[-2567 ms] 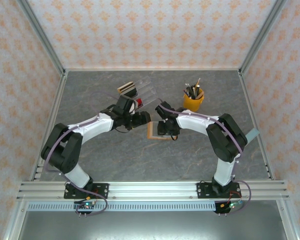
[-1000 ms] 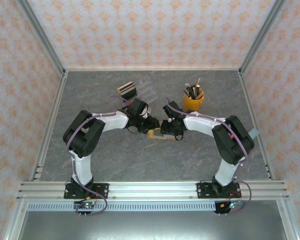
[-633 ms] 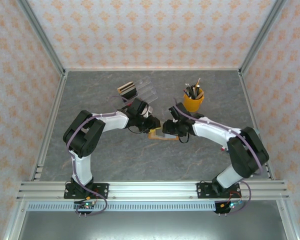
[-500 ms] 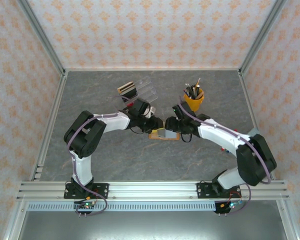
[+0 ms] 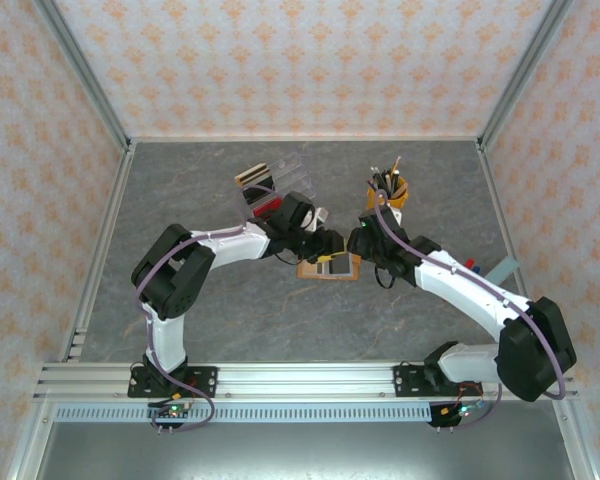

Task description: Take the credit cards out of the card holder

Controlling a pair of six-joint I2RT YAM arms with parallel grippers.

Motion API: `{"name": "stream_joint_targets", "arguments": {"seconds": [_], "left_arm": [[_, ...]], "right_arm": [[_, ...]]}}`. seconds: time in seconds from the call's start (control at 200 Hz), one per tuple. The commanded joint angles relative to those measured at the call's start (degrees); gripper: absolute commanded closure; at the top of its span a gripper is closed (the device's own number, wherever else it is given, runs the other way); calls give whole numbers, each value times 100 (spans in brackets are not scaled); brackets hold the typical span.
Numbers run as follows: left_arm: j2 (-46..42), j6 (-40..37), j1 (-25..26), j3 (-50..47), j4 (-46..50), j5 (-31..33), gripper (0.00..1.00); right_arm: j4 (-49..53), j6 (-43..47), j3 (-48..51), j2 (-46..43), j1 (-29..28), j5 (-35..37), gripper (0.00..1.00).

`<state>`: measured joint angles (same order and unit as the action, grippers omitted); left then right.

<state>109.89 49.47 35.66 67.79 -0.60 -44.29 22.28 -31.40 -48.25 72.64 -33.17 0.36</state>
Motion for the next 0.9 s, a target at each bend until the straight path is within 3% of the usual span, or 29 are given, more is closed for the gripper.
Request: {"name": "stream_joint_targets", "arguments": {"seconds": [0.0, 0.095, 0.25, 0.541, 0.891], "left_arm": [[-229, -111, -110, 30, 467, 635, 60], [-244, -86, -175, -44, 623, 860, 65], [-82, 106, -199, -103, 412, 676, 68], [266, 230, -200, 25, 278, 468, 73], [468, 318, -191, 147, 184, 326, 73]], "right_arm": [[27, 38, 13, 115, 30, -116, 49], [-19, 81, -91, 400, 30, -429, 57], [-7, 35, -243, 884, 30, -612, 69], [110, -9, -527, 1664, 30, -799, 80], [198, -33, -598, 2082, 30, -808, 83]]}}
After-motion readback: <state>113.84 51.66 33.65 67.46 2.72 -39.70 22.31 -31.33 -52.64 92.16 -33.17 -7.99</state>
